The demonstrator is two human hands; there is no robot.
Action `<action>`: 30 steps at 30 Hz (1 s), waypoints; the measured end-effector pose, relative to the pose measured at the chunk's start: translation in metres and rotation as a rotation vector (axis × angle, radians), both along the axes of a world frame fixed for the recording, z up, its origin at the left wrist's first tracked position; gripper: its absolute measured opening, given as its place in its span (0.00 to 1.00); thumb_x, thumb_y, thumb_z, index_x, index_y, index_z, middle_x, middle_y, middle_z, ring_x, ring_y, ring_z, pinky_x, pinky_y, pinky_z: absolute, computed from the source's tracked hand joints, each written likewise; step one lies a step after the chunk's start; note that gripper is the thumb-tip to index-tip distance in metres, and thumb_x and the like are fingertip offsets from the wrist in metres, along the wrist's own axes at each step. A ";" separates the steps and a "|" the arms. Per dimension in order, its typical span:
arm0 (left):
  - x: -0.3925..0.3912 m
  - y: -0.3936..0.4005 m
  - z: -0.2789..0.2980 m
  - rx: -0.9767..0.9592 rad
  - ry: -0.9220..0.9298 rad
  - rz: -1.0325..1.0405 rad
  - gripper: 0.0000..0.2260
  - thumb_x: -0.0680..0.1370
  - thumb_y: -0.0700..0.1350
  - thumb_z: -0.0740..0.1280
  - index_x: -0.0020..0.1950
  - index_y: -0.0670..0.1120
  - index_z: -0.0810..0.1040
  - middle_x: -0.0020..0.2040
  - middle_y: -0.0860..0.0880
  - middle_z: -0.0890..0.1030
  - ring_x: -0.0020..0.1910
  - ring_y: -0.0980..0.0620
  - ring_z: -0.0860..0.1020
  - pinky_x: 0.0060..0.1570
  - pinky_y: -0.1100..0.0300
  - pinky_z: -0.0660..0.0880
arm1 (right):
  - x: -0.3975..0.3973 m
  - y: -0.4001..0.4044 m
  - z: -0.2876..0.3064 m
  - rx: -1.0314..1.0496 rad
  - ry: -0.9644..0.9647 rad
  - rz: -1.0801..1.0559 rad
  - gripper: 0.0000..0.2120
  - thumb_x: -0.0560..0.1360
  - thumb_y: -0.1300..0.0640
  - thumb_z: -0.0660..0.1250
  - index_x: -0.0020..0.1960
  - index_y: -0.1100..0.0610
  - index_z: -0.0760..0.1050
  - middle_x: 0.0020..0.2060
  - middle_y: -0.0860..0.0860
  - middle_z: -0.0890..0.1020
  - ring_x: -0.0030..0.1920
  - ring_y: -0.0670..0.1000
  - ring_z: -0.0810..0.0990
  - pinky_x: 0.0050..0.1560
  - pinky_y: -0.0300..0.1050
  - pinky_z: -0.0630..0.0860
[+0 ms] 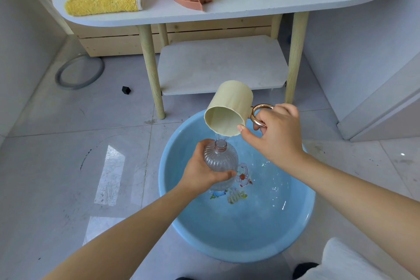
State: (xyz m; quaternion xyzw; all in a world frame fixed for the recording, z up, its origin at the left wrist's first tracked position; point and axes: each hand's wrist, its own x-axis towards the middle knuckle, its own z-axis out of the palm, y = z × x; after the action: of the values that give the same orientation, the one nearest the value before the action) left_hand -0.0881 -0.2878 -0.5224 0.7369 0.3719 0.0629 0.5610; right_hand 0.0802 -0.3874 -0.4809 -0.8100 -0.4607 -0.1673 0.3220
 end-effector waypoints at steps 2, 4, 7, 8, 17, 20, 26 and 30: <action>0.000 0.000 0.001 0.005 0.000 0.002 0.35 0.63 0.46 0.81 0.61 0.59 0.64 0.54 0.63 0.74 0.54 0.64 0.74 0.46 0.73 0.69 | 0.000 0.000 0.000 0.006 -0.021 0.010 0.18 0.68 0.40 0.63 0.30 0.51 0.64 0.25 0.39 0.58 0.31 0.47 0.64 0.52 0.44 0.61; 0.000 0.000 0.001 0.007 0.000 0.000 0.34 0.63 0.46 0.81 0.60 0.60 0.64 0.54 0.64 0.74 0.53 0.63 0.74 0.47 0.72 0.69 | 0.002 0.000 -0.001 0.007 -0.043 0.009 0.18 0.68 0.40 0.63 0.30 0.52 0.65 0.25 0.40 0.60 0.31 0.47 0.64 0.54 0.44 0.61; 0.000 0.000 0.001 0.000 -0.001 -0.006 0.34 0.63 0.45 0.80 0.59 0.61 0.63 0.53 0.64 0.73 0.53 0.65 0.74 0.45 0.75 0.69 | 0.003 0.001 -0.001 0.011 -0.080 0.007 0.19 0.68 0.40 0.64 0.29 0.54 0.68 0.25 0.41 0.62 0.30 0.50 0.68 0.56 0.45 0.63; 0.001 0.000 0.001 -0.003 -0.002 -0.007 0.34 0.63 0.45 0.80 0.59 0.61 0.63 0.53 0.64 0.73 0.53 0.65 0.74 0.45 0.75 0.69 | 0.003 0.001 0.000 0.018 -0.101 0.010 0.19 0.68 0.40 0.64 0.29 0.55 0.68 0.25 0.41 0.62 0.30 0.52 0.70 0.56 0.45 0.63; 0.000 0.000 -0.001 -0.003 -0.004 -0.001 0.34 0.63 0.46 0.81 0.60 0.60 0.64 0.54 0.63 0.74 0.54 0.63 0.74 0.47 0.72 0.70 | 0.002 0.003 0.004 0.058 -0.195 0.040 0.19 0.68 0.43 0.66 0.29 0.57 0.70 0.27 0.41 0.61 0.29 0.53 0.71 0.56 0.47 0.65; 0.000 0.000 -0.004 -0.004 -0.003 0.004 0.34 0.62 0.47 0.81 0.60 0.59 0.64 0.55 0.62 0.74 0.55 0.62 0.75 0.49 0.68 0.71 | 0.003 0.001 0.004 0.044 -0.216 0.054 0.19 0.68 0.43 0.67 0.29 0.57 0.70 0.27 0.42 0.61 0.30 0.53 0.71 0.57 0.47 0.65; 0.000 0.000 -0.005 -0.001 -0.007 0.003 0.35 0.62 0.48 0.81 0.61 0.59 0.64 0.56 0.62 0.75 0.55 0.62 0.74 0.49 0.70 0.70 | 0.002 0.000 0.004 -0.004 -0.247 0.071 0.20 0.69 0.43 0.67 0.30 0.57 0.69 0.23 0.45 0.67 0.31 0.53 0.71 0.58 0.48 0.66; 0.001 0.001 -0.006 0.010 -0.006 0.004 0.36 0.61 0.49 0.81 0.62 0.58 0.65 0.56 0.61 0.75 0.55 0.60 0.75 0.53 0.64 0.72 | 0.000 -0.001 0.005 -0.008 -0.152 0.052 0.20 0.69 0.41 0.66 0.30 0.56 0.69 0.24 0.41 0.63 0.30 0.51 0.69 0.57 0.47 0.64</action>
State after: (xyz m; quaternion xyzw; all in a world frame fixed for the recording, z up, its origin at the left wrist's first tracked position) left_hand -0.0872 -0.2872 -0.5284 0.7387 0.3713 0.0683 0.5583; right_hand 0.0806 -0.3883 -0.4755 -0.7839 -0.5055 -0.2181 0.2870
